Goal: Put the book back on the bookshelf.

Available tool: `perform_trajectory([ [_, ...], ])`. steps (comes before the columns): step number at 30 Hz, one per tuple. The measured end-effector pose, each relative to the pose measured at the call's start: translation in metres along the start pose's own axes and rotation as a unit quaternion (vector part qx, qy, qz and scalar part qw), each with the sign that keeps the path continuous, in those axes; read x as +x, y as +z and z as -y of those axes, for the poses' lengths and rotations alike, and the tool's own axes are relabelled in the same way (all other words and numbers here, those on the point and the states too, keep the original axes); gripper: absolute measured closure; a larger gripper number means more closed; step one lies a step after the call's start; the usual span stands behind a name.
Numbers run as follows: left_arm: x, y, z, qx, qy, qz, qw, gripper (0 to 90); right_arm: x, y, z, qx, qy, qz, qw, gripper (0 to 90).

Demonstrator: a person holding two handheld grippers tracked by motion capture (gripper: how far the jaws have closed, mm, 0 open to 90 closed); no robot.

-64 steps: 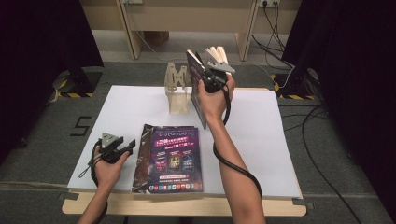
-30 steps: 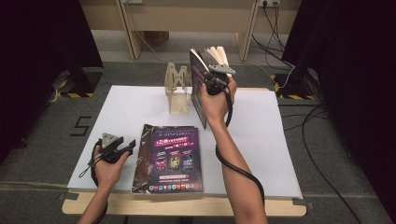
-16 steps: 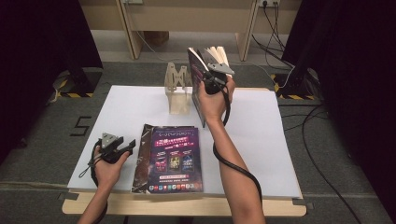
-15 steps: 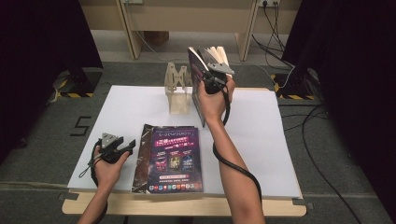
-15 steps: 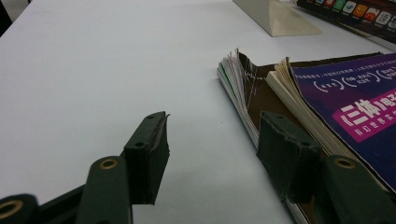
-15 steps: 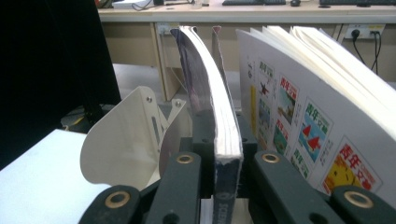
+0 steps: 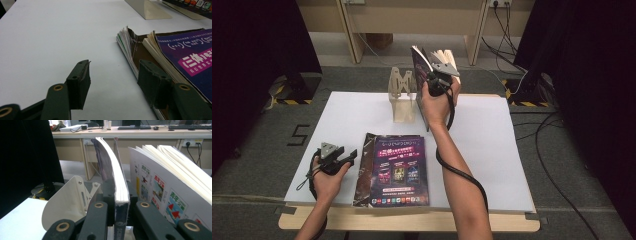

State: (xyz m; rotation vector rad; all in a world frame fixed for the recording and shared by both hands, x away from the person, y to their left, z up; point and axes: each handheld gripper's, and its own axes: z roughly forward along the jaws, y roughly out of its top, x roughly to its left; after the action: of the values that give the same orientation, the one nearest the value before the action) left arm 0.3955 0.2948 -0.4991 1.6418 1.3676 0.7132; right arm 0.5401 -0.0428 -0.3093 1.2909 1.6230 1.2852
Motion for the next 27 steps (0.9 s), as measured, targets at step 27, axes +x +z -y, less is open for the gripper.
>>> perform_trajectory([
  [27, -0.001, 0.0, 0.0, 0.001, 0.002, 0.0, 1.0, 42.2, -0.003, 0.008, 0.006, 0.019, 0.0, 0.023, 0.9996, 83.6],
])
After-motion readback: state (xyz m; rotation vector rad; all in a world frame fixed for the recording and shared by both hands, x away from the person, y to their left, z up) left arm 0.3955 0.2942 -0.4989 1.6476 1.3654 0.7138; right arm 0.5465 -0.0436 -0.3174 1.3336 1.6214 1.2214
